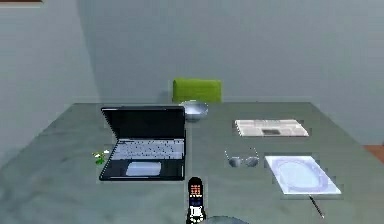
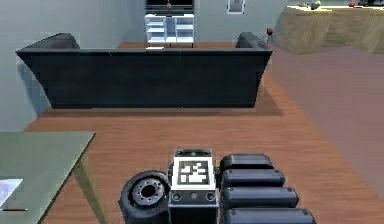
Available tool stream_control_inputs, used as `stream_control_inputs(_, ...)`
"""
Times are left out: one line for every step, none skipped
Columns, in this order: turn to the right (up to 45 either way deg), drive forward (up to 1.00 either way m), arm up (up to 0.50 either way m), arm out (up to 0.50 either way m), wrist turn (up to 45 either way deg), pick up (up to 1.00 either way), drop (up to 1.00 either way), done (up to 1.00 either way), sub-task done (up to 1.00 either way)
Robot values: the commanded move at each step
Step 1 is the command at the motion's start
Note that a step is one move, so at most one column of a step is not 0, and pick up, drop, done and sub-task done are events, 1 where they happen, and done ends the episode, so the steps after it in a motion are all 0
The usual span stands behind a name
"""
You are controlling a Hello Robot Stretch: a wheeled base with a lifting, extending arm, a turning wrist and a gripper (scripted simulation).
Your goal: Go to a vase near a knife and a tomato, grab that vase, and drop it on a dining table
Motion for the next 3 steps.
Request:
stream_control_inputs(-36.0,0.0,0.0,0.0,0.0,0.0,0.0,0.0,0.0)
stream_control_inputs(45.0,0.0,0.0,0.0,0.0,0.0,0.0,0.0,0.0)
stream_control_inputs(36.0,0.0,0.0,0.0,0.0,0.0,0.0,0.0,0.0)
